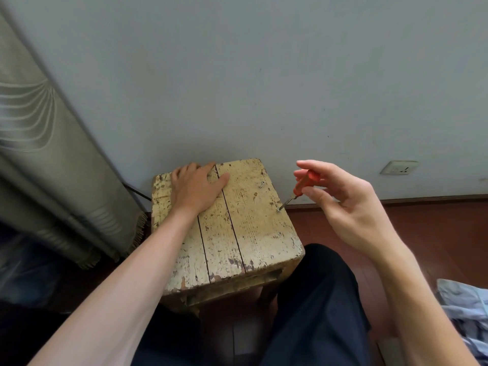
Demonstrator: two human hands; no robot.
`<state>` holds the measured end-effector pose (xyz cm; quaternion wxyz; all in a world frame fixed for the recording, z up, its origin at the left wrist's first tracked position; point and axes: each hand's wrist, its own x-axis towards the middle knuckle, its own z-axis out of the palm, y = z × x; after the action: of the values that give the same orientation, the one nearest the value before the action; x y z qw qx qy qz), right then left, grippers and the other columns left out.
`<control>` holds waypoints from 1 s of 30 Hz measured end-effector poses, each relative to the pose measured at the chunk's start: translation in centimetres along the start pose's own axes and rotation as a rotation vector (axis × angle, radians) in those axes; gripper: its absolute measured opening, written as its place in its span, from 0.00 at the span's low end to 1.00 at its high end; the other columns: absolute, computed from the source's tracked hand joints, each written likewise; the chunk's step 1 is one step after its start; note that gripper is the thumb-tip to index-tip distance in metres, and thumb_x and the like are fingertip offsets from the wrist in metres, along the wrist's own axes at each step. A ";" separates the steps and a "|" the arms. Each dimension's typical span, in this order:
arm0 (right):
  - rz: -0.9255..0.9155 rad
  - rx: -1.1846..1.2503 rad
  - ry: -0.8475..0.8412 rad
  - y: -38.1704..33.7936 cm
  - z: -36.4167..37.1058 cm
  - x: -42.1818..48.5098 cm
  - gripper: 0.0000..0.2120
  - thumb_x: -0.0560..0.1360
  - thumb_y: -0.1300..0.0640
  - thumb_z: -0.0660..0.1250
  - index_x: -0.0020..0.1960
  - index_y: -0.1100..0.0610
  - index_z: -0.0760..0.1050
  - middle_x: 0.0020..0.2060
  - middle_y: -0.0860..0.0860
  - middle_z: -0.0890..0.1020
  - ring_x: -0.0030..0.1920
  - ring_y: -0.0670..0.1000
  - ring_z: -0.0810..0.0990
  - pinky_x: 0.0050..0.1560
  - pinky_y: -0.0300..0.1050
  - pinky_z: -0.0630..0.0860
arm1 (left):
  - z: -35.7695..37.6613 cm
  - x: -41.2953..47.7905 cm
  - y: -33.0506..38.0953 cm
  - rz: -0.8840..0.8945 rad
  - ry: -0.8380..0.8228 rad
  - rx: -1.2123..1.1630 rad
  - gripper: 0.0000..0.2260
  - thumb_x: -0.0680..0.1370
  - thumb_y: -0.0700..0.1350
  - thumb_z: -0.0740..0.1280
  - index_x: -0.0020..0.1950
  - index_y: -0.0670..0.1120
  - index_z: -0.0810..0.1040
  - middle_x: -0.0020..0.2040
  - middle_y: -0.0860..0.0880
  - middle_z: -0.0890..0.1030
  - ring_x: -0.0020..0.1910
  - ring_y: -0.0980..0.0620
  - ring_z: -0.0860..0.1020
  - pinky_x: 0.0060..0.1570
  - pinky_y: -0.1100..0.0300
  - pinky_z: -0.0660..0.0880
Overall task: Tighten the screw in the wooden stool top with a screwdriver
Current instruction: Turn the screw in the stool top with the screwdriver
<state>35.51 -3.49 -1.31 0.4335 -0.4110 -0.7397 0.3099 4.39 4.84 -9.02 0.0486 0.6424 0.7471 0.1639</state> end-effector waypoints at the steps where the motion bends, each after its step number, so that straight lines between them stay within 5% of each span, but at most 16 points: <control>1: -0.004 -0.003 0.027 0.0 0.2 0.0 0.22 0.84 0.66 0.70 0.70 0.43 0.80 0.58 0.44 0.87 0.59 0.50 0.88 0.66 0.51 0.82 | 0.0 0.0 0.0 0.001 0.001 0.001 0.33 0.78 0.74 0.52 0.77 0.58 0.70 0.71 0.47 0.74 0.72 0.46 0.68 0.72 0.48 0.57; 10: 0.019 -0.103 0.303 -0.2 1.8 0.2 0.14 0.78 0.54 0.80 0.59 0.45 0.80 0.47 0.43 0.88 0.49 0.46 0.88 0.49 0.43 0.82 | 0.0 0.0 0.0 0.000 0.003 0.005 0.33 0.77 0.74 0.52 0.76 0.58 0.70 0.70 0.47 0.75 0.71 0.45 0.69 0.72 0.48 0.58; 14: -0.020 -0.113 0.285 -0.4 1.7 0.4 0.19 0.79 0.56 0.78 0.67 0.46 0.81 0.47 0.46 0.88 0.49 0.48 0.88 0.53 0.41 0.82 | 0.1 0.1 0.0 -0.002 0.000 0.001 0.33 0.77 0.75 0.52 0.76 0.58 0.70 0.70 0.47 0.75 0.71 0.45 0.69 0.72 0.47 0.57; 19: -0.056 -0.102 0.073 -0.1 0.2 0.4 0.24 0.82 0.62 0.74 0.75 0.45 0.80 0.57 0.43 0.87 0.59 0.49 0.87 0.62 0.38 0.80 | 0.1 0.0 0.0 -0.007 -0.001 -0.002 0.34 0.77 0.75 0.52 0.76 0.58 0.70 0.70 0.47 0.75 0.72 0.45 0.69 0.72 0.47 0.57; 23: -0.009 0.003 -0.020 -0.1 -0.5 0.5 0.25 0.82 0.65 0.73 0.73 0.41 0.81 0.61 0.40 0.87 0.63 0.47 0.87 0.67 0.41 0.80 | 0.0 0.1 0.0 -0.003 0.003 0.003 0.33 0.77 0.75 0.52 0.76 0.58 0.70 0.70 0.47 0.75 0.72 0.45 0.69 0.72 0.47 0.57; 30: -0.012 -0.018 0.165 0.0 0.1 0.7 0.14 0.79 0.61 0.78 0.61 0.46 0.86 0.49 0.45 0.89 0.52 0.49 0.90 0.56 0.46 0.84 | -0.1 0.0 0.0 0.002 -0.001 -0.001 0.33 0.78 0.74 0.52 0.77 0.58 0.70 0.70 0.48 0.75 0.72 0.46 0.68 0.72 0.48 0.57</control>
<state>35.26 -2.91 -1.08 0.4912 -0.4345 -0.7067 0.2656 4.42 4.81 -8.95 0.0491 0.6433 0.7463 0.1640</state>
